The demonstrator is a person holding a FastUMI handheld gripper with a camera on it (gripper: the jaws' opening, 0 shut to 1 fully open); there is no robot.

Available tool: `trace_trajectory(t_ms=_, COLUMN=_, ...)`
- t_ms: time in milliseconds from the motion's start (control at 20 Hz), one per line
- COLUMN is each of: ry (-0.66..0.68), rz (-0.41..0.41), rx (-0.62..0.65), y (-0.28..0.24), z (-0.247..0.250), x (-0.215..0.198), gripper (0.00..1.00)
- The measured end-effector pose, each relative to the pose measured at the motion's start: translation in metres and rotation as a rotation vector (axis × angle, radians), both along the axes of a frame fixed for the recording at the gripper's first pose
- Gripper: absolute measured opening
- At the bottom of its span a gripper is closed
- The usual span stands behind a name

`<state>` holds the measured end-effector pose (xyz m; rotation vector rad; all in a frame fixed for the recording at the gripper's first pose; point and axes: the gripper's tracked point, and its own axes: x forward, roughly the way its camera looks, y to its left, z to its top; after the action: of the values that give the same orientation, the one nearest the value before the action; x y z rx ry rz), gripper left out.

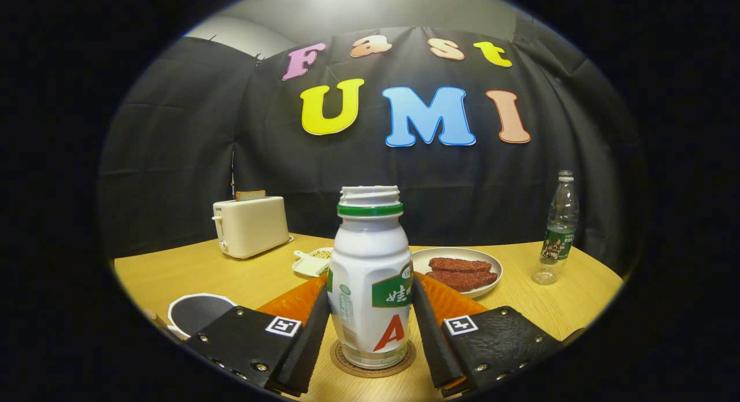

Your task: Take the bottle from table, then pour the juice into the cup, finally place the bottle on the coaster

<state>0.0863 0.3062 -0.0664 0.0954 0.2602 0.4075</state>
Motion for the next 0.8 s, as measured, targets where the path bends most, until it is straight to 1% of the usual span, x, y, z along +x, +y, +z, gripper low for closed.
trace_trajectory(t_ms=50, ry=0.0, rz=0.005, rx=-0.007, y=0.001, z=-0.001, x=0.0, gripper=0.76)
trace_trajectory(t_ms=150, ry=-0.014, rz=0.004, rx=-0.004, y=0.005, z=0.007, x=0.002, gripper=0.88)
trace_trajectory(t_ms=200, ry=-0.025, rz=-0.001, rx=0.002, y=0.004, z=0.012, x=0.002, gripper=0.98)
trace_trajectory(t_ms=350, ry=-0.082, rz=-0.014, rx=0.007, y=0.001, z=0.033, x=0.002, gripper=0.99)
trace_trajectory(t_ms=550, ry=-0.197, rz=-0.044, rx=0.04, y=-0.01, z=0.082, x=-0.008, gripper=0.98)
trace_trajectory(t_ms=700, ry=-0.283, rz=-0.065, rx=-0.008, y=-0.022, z=0.113, x=-0.017, gripper=0.98)
trace_trajectory(t_ms=800, ry=-0.326, rz=-0.072, rx=-0.011, y=-0.028, z=0.131, x=-0.027, gripper=0.98)
